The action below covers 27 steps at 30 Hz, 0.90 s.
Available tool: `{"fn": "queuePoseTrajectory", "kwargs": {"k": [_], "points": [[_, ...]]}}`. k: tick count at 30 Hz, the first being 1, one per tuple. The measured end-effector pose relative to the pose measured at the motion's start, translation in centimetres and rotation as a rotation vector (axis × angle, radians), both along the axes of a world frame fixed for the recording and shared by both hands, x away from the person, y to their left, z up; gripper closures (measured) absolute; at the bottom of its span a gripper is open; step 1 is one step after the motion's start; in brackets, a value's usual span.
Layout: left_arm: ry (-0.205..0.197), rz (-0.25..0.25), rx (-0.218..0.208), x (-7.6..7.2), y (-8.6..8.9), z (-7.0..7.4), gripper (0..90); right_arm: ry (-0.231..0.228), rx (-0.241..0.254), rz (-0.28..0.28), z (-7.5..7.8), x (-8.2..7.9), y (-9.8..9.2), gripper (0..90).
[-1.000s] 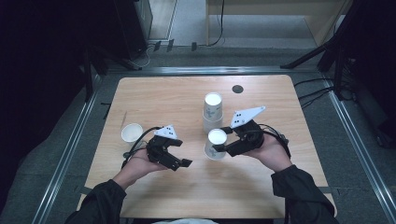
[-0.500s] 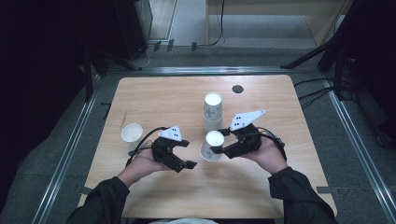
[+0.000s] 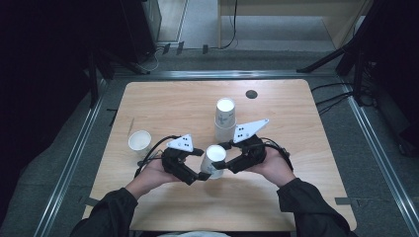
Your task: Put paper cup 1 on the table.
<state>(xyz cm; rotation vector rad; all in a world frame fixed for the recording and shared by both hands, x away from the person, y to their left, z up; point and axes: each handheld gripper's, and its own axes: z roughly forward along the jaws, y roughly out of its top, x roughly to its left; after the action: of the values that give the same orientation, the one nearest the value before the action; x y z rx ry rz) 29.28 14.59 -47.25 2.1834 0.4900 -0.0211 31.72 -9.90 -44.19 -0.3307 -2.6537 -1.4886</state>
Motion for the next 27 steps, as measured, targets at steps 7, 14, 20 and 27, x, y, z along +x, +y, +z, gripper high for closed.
{"fn": "queuePoseTrajectory", "kwargs": {"k": [7, 14, 20, 27], "points": [[-0.012, -0.01, -0.012, -0.22, -0.17, 0.09, 11.7, 0.02, 0.043, 0.021, 0.22, -0.26, 0.65, 35.7], [-0.026, -0.011, -0.013, -0.37, -0.32, 0.11, 12.9, 0.036, 0.068, 0.033, 0.34, -0.35, 0.93, 35.7], [-0.043, -0.021, -0.02, -0.58, -0.37, 0.24, 16.3, 0.043, 0.088, 0.03, 0.41, -0.25, 0.9, 35.8], [-0.054, -0.033, -0.009, -0.7, -0.37, 0.23, 25.1, 0.039, 0.069, 0.026, 0.29, -0.28, 1.01, 35.6]]}}
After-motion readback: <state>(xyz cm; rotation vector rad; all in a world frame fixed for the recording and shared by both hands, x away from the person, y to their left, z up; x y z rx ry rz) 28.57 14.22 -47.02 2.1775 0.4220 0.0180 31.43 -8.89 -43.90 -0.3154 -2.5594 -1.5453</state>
